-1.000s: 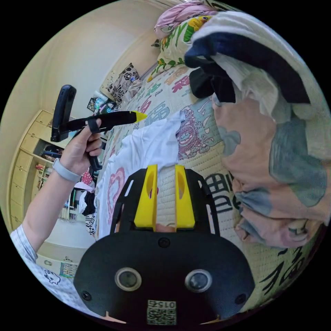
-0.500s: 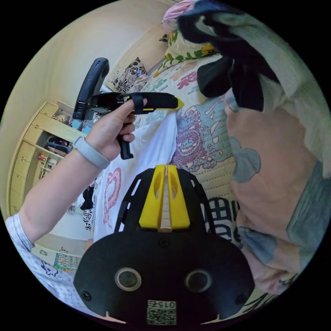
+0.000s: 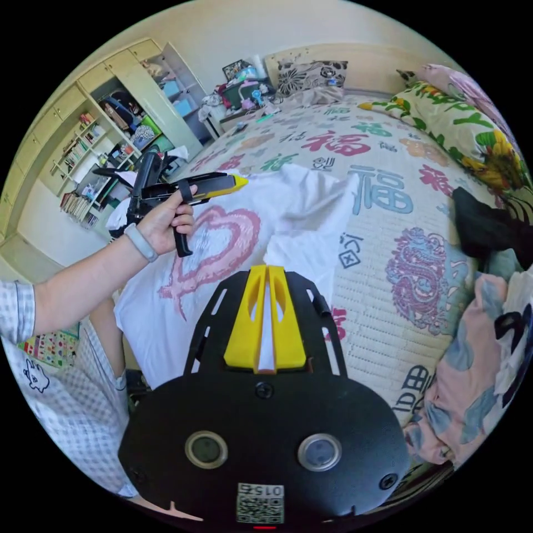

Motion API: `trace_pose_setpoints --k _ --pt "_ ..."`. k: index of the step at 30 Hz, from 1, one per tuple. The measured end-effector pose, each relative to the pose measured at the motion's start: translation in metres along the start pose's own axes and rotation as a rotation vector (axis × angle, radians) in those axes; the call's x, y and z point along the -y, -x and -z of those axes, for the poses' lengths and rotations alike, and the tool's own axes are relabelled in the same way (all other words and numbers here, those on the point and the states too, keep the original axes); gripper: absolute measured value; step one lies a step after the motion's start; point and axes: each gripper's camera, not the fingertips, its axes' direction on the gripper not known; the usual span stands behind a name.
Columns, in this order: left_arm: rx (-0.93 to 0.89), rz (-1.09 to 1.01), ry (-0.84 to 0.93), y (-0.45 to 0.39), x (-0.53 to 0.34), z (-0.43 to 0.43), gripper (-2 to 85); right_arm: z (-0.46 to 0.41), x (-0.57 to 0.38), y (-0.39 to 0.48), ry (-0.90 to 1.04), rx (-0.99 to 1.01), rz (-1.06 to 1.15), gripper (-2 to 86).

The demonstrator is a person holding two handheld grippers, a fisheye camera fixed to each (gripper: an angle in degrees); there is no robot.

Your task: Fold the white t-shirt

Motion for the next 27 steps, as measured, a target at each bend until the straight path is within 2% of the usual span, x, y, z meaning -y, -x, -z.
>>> trace_pose_setpoints --k 4,8,11,13,15,17,22,25,27 --pt "-0.056 0.061 0.049 0.029 -0.013 0.000 8.0 -0.050 -0.005 0.013 0.118 0.004 -0.014 -0.1" --pt "-0.062 -0.085 0.133 0.001 0.005 -0.035 11.5 -0.061 -0.007 0.008 0.124 -0.015 -0.064 -0.1" --pt "0.052 -0.244 0.236 -0.029 0.017 -0.073 10.5 -0.063 -0.005 0.001 0.122 -0.004 -0.089 -0.1" --pt "0.122 -0.300 0.254 -0.041 0.024 -0.088 6.2 -0.066 -0.003 -0.001 0.130 -0.007 -0.087 -0.1" --pt "0.113 -0.326 0.257 -0.047 0.035 -0.093 1.4 -0.070 -0.001 -0.001 0.147 -0.024 -0.078 -0.1" --pt "0.054 -0.293 0.276 -0.044 0.045 -0.088 0.3 -0.073 0.001 0.001 0.159 -0.046 -0.055 -0.1" --pt "-0.111 -0.096 0.065 -0.007 0.049 -0.010 -0.2 -0.072 0.004 0.013 0.109 -0.040 0.023 -0.1" --pt "-0.038 -0.070 0.107 0.014 0.040 0.012 0.6 -0.084 0.009 0.022 0.099 0.022 0.057 -0.1" --pt "0.026 -0.032 0.244 0.031 0.033 0.004 3.2 -0.103 0.011 0.025 0.160 0.006 0.076 0.0"
